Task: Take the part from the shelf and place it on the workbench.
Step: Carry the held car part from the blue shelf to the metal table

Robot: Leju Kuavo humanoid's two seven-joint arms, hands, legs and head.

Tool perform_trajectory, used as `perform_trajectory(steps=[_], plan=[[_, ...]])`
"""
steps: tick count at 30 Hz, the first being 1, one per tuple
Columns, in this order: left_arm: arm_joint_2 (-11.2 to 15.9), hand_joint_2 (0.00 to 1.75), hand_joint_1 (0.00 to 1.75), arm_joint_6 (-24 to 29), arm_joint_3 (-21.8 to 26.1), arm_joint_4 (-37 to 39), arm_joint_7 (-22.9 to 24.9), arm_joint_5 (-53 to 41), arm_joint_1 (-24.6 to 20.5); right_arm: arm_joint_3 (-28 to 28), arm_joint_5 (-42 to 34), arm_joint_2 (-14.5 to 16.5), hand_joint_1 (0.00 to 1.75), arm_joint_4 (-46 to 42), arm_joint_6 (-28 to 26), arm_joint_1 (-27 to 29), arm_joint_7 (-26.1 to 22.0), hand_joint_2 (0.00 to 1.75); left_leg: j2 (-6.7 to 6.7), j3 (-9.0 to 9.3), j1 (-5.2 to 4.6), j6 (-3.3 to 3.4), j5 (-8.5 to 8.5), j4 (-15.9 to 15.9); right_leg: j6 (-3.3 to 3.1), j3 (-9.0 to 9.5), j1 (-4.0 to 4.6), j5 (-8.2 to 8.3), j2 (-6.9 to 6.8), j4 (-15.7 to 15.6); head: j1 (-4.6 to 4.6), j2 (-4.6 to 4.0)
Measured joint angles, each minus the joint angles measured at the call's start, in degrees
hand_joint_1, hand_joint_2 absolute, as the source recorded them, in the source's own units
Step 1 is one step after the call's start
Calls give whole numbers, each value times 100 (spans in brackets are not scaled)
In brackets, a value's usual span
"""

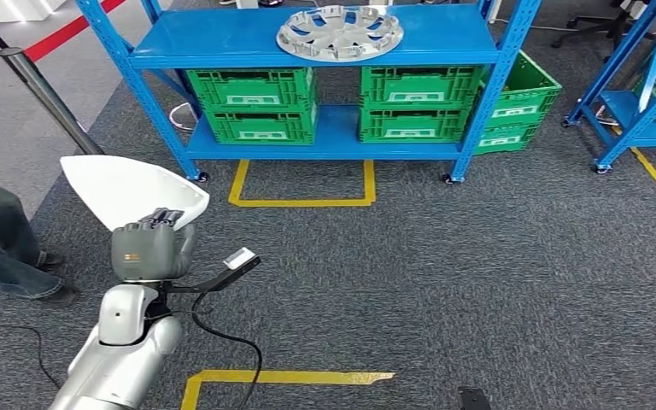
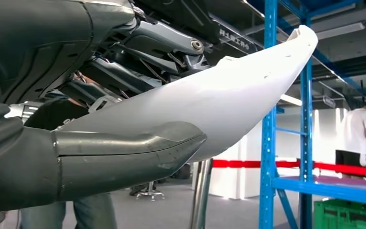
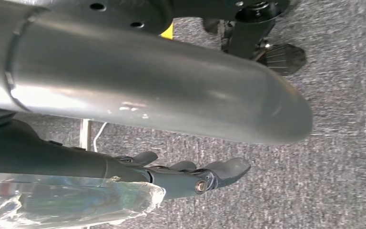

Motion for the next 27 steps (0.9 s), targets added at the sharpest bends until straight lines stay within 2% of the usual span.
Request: perform_trajectory(steps=[1, 2, 3, 5, 6, 7, 10, 18, 27], plan=[[1, 175, 175, -5, 9, 0, -2, 1, 13, -1, 6, -1, 0, 0, 0, 4, 1, 0, 0, -85, 4, -2, -84, 250, -5, -28, 7, 19, 1, 2, -1, 0], [1, 175, 175, -9, 17, 0, -3, 2, 24, -1, 12, -1, 0, 0, 0, 8, 1, 0, -1, -63, 5, 11, -47, 278, -4, -50, 16, 37, 4, 4, -1, 0], [-1, 175, 175, -14, 27, -1, -8, 3, 29, 0, 18, 0, 0, 0, 0, 9, 2, 0, -2, 64, 3, 36, 85, 89, -1, -64, 26, 52, 7, 5, -1, -1], [-5, 175, 175, -32, 46, -20, -29, 2, 26, 1, 32, 2, 0, 0, 0, 6, 3, 0, -11, 507, -17, 133, 429, -671, 15, -78, 46, 74, 14, 7, 2, -1], [-9, 175, 175, -42, 54, -33, -44, -1, 21, 1, 38, 3, 0, 0, 0, 3, 3, 0, -14, 688, -30, 179, 530, -1011, 30, -93, 58, 85, 15, 15, 2, -1], [-14, 175, 175, -50, 58, -46, -57, -3, 18, 1, 42, 3, 0, 0, 0, -3, 4, 0, -16, 796, -38, 181, 568, -1244, 33, -122, 72, 87, 14, 34, 6, 0], [-30, 175, 175, -58, 71, -62, -70, -9, 37, 1, 46, 3, 0, 0, 0, -9, 4, 0, -16, 799, -48, 111, 556, -1386, 34, -201, 82, 105, -1, 68, 22, -1], [-36, 175, 175, -60, 91, -71, -70, -11, 51, 1, 52, 2, 0, 0, -2, -3, 6, 0, -16, 751, -74, 194, 609, -1381, 125, -209, 54, 201, -1, -8, 25, -1], [-36, 175, 175, -97, 106, -76, -73, -11, 62, 23, 231, 1, 0, 0, -123, -3, 15, 0, -16, 746, -84, 212, 622, -1379, 151, -215, 38, 218, -2, -11, 22, -1]])
